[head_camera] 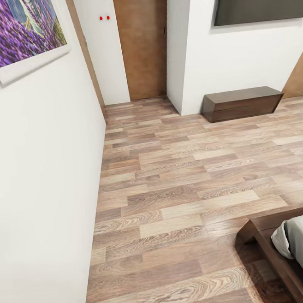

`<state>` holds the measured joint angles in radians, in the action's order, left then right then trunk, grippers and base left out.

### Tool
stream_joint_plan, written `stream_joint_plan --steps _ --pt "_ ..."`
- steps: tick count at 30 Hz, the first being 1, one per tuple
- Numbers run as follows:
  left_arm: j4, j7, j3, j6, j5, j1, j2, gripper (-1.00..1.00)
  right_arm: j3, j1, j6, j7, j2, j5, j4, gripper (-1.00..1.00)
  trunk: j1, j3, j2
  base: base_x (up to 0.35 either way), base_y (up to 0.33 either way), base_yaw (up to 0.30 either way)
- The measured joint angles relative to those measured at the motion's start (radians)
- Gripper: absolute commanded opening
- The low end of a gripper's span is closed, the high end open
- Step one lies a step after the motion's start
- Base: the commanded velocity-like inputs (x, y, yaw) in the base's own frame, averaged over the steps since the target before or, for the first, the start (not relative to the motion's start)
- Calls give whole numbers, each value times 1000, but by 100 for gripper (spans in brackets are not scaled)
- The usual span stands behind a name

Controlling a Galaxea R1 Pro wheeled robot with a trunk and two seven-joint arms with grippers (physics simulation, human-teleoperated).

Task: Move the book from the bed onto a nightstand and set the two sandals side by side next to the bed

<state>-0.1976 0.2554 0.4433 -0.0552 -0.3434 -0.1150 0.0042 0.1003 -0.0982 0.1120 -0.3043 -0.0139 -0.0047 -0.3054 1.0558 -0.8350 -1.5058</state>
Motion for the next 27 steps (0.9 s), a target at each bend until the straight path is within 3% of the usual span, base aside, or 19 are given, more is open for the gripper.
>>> stream_joint_plan --steps 27 --pt "-2 0 1 1 -2 24 -1 100 4 0 -10 1 -8 4 52 100 0 0 0 0 0 0"
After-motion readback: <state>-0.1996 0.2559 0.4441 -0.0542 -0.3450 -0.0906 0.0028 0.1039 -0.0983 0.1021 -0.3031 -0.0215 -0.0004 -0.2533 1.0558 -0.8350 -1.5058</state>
